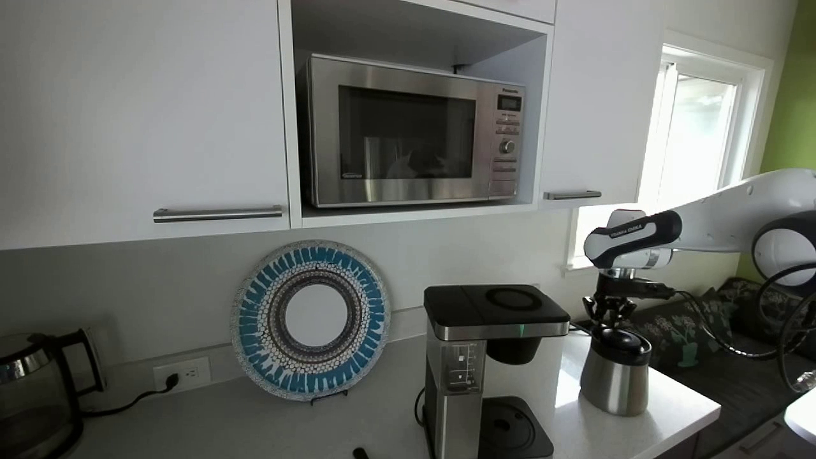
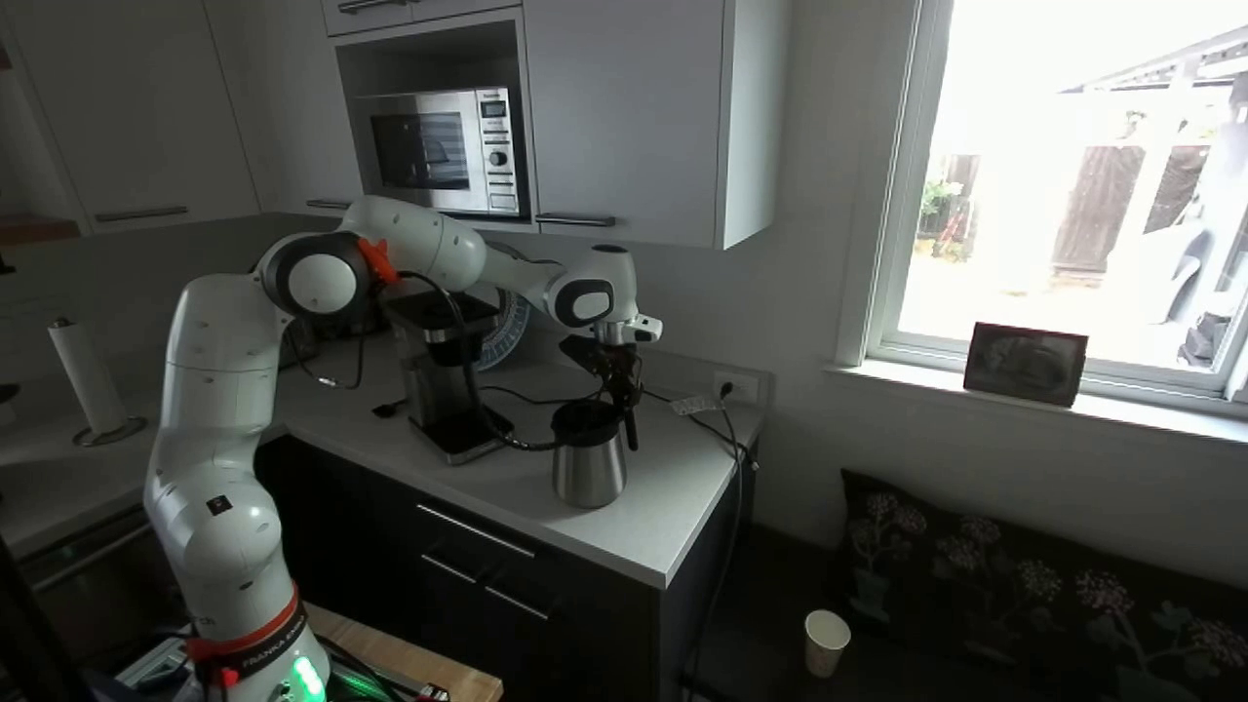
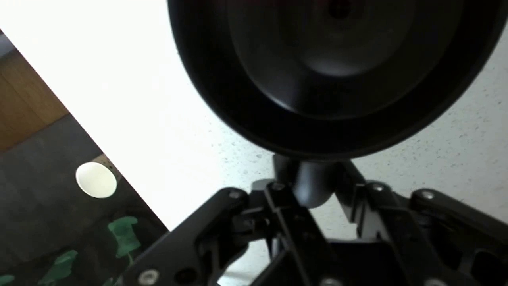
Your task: Turn the coffee jar ninety degrees clockwise on the kitchen counter
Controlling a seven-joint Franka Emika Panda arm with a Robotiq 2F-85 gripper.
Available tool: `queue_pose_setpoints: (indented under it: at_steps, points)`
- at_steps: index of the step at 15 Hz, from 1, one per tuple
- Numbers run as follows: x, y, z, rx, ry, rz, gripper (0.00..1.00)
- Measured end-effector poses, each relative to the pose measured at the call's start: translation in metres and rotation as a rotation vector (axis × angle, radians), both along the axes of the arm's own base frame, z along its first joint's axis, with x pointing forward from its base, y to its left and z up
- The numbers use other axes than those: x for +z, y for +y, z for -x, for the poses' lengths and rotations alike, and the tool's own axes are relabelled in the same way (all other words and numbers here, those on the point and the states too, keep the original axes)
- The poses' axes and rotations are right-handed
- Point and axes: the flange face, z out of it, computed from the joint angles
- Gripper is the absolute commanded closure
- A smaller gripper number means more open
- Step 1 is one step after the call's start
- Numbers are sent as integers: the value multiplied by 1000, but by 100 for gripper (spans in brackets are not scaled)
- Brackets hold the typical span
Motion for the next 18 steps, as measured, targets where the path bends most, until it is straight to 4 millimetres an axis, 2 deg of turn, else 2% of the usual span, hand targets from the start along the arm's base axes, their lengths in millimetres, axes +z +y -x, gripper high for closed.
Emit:
queue_pose_setpoints:
  at_steps: [7, 13, 18]
  points:
    - [-1, -23, 19, -383, -13, 1, 92]
    - [3, -25, 32, -695, -17, 45, 92]
    - [11, -23, 39, -870, -29, 94, 92]
